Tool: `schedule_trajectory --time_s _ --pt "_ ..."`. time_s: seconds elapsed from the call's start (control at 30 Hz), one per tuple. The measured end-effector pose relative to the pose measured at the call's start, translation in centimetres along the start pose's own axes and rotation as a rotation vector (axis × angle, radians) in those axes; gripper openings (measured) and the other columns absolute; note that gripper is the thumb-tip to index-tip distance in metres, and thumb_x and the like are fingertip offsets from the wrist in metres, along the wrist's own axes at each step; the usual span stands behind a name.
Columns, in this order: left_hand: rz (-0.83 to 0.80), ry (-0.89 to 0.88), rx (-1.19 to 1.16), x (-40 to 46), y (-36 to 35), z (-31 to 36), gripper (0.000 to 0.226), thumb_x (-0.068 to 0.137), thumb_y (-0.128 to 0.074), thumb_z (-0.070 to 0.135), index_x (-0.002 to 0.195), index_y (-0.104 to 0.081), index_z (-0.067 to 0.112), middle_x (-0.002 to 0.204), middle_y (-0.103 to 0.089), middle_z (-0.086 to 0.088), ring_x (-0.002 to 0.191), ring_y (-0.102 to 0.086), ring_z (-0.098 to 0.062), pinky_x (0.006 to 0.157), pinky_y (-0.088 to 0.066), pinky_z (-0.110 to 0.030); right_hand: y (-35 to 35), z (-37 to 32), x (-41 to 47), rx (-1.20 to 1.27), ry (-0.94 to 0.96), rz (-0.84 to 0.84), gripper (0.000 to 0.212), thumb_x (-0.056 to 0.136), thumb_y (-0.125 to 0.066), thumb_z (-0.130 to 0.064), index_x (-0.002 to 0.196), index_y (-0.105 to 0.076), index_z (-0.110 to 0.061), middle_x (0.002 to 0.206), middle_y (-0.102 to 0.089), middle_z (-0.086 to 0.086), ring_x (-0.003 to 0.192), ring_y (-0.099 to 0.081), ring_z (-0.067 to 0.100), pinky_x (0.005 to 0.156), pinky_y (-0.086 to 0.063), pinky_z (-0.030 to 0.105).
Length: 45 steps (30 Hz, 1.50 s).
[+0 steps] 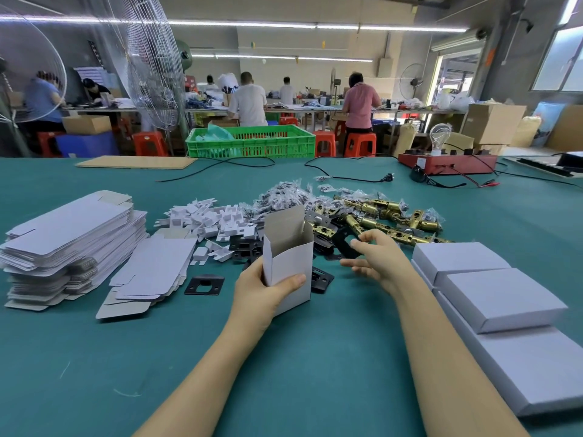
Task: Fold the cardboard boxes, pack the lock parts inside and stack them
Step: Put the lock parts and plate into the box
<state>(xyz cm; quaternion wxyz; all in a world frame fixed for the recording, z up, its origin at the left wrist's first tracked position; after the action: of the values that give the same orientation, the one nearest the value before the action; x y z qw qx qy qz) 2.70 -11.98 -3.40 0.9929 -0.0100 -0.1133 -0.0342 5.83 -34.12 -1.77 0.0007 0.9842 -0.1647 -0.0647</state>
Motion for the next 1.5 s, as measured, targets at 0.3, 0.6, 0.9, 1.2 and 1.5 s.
schedule_trajectory --time_s 0.3,0.6,0.9,1.2,1.5 --pt "-0.006 0.004 -0.008 0.0 0.0 -0.1 0.033 0.074 -0.083 0.012 0.094 -0.068 0.033 0.09 -0.073 0.017 0.088 -0.067 -0.005 0.074 -0.055 -0.02 1.1 0.1 0.0 0.102 -0.123 0.102 0.016 0.092 -0.059 -0.001 0.09 -0.049 -0.014 0.076 -0.055 0.007 0.045 -0.051 0.009 0.032 -0.031 0.016" --pt "-0.019 0.007 -0.009 0.0 0.0 -0.3 0.034 0.074 -0.084 0.011 0.095 -0.069 0.034 0.092 -0.074 0.017 0.088 -0.068 -0.005 0.072 -0.054 -0.019 1.3 -1.2 -0.5 0.015 0.084 0.184 0.032 0.085 -0.055 0.015 0.103 -0.047 -0.01 0.109 -0.05 0.016 0.075 -0.067 0.025 0.058 -0.059 0.028" --pt "-0.165 0.038 -0.049 -0.1 -0.6 0.1 0.035 0.07 -0.086 0.008 0.096 -0.071 0.025 0.092 -0.076 0.008 0.084 -0.071 -0.007 0.064 -0.052 -0.015 0.8 -10.3 -5.4 -0.473 0.631 0.129 0.021 0.084 -0.064 0.001 0.099 -0.064 -0.014 0.09 -0.068 0.003 0.083 -0.065 0.02 0.081 -0.056 0.035" --pt "-0.206 0.052 -0.089 -0.3 -0.6 0.2 0.035 0.065 -0.082 0.019 0.098 -0.072 0.025 0.094 -0.076 0.004 0.086 -0.072 -0.01 0.065 -0.053 -0.016 -3.9 -13.6 -11.2 -0.577 0.819 -0.436 0.013 0.085 -0.069 -0.005 0.094 -0.072 -0.014 0.085 -0.071 0.0 0.072 -0.061 0.005 0.066 -0.049 0.016" --pt "-0.224 0.063 -0.093 -0.4 -0.7 0.2 0.035 0.065 -0.08 0.018 0.098 -0.071 0.027 0.093 -0.076 0.007 0.084 -0.071 -0.007 0.063 -0.051 -0.014 -5.5 -12.4 -10.6 -0.905 0.778 -0.414 0.026 0.087 -0.061 -0.003 0.093 -0.071 -0.026 0.085 -0.066 -0.005 0.072 -0.056 0.005 0.063 -0.045 0.016"
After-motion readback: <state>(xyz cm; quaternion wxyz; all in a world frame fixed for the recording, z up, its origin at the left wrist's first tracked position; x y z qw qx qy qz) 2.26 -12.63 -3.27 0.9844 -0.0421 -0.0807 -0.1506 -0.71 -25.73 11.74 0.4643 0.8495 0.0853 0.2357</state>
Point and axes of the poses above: each hand's wrist, its own x-axis towards the middle knuckle, its own y-axis out of the back of the hand, z = x × y, the point moved 3 cm from there along x, towards the middle knuckle
